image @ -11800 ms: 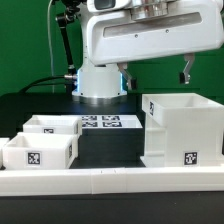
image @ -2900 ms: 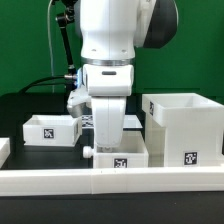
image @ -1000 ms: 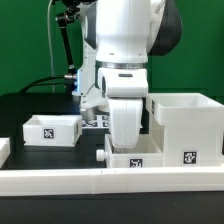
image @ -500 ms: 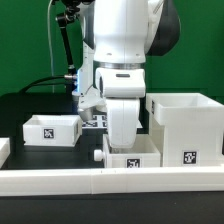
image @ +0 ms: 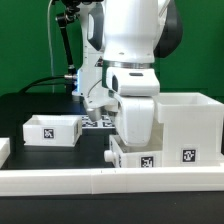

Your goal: Assemble drawer

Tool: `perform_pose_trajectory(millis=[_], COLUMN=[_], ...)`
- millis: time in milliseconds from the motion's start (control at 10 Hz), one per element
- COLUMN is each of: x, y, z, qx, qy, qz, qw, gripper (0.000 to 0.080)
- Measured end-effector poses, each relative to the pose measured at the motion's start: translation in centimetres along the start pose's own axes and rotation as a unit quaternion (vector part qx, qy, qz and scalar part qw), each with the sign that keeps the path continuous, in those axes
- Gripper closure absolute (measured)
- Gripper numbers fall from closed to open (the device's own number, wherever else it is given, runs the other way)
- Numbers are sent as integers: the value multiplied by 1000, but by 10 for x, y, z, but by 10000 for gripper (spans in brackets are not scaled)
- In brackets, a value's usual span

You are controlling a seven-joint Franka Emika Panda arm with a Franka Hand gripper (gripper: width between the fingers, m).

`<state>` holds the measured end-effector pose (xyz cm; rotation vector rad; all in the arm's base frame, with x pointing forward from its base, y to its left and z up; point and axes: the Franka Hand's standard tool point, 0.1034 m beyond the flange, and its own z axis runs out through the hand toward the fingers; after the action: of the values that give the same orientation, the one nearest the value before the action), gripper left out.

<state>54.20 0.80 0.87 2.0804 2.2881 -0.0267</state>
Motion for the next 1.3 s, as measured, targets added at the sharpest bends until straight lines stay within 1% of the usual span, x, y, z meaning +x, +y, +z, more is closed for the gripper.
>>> perform_pose_trajectory(millis=[300,400,500,600,900,1000,1100,1300], x=[6,7,7,6,5,5,6,5], y=[4,6,6,5,5,7,10,14], z=[-2,-3,-3,-3,-3,-8,-14,-22], qx=[1,4,9,10,11,10,7,8], qy=[2,0,-1,-1,-1,-2,-2,-4], qz=[26,41,47,47,53,70,74,78], qw=[1000,999,999,999,999,997,997,997], gripper=[758,758,758,758,752,569,569,210])
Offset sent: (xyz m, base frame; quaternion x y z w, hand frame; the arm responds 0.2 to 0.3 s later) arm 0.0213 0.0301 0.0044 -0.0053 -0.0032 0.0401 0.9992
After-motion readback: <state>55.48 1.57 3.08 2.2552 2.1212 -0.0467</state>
